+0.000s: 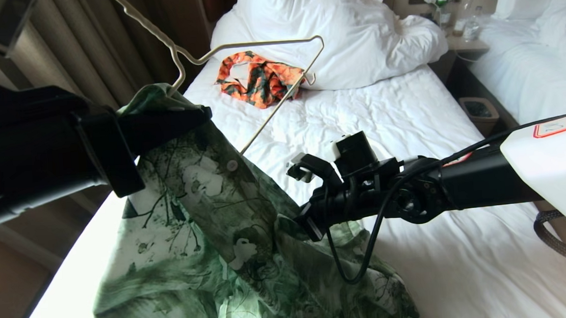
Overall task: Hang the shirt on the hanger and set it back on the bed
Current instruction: Hook the other side of the shirt onto the hanger
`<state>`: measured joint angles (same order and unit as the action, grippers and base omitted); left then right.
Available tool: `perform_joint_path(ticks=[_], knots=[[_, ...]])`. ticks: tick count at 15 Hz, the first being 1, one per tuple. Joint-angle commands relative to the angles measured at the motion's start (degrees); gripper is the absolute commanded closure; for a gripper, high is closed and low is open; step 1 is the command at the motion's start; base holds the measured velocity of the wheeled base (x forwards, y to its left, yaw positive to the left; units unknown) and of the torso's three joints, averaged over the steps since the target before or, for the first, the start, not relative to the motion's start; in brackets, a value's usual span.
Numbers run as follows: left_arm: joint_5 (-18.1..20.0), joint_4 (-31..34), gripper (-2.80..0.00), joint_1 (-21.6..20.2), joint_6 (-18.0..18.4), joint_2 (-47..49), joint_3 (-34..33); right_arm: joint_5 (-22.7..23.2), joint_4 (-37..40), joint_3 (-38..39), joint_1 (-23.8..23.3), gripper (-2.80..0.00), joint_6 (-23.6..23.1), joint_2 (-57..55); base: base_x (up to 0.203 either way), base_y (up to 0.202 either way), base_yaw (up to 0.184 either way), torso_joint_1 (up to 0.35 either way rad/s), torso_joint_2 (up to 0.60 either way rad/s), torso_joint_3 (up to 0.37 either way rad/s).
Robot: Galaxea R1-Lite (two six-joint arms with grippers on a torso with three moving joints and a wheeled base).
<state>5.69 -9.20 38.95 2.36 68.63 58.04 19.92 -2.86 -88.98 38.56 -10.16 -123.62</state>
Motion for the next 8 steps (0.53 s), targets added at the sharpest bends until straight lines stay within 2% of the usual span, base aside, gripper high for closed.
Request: perform_joint_path(ticks=[1, 5, 8], knots=[[0.02, -0.17, 0.0, -0.67, -0.18, -0.13, -0.18, 0.04, -0.04, 0.24, -0.26, 0.0, 1.77, 1.27, 0.0, 0.0, 0.0, 0.0, 0.0, 0.0], [0.21, 0.22, 0.0, -2.5, -4.78, -4.32, -0.82, 0.03, -0.21, 1.65, -4.09, 0.0, 9.65, 5.8, 0.0, 0.0, 0.0, 0.0, 0.0, 0.0], [0.81, 1.47, 0.0, -2.47, -6.33, -5.72, -1.34, 0.1, -0.3, 1.61, -7.6, 0.0, 11.68, 6.74, 0.0, 0.0, 0.0, 0.0, 0.0, 0.0]])
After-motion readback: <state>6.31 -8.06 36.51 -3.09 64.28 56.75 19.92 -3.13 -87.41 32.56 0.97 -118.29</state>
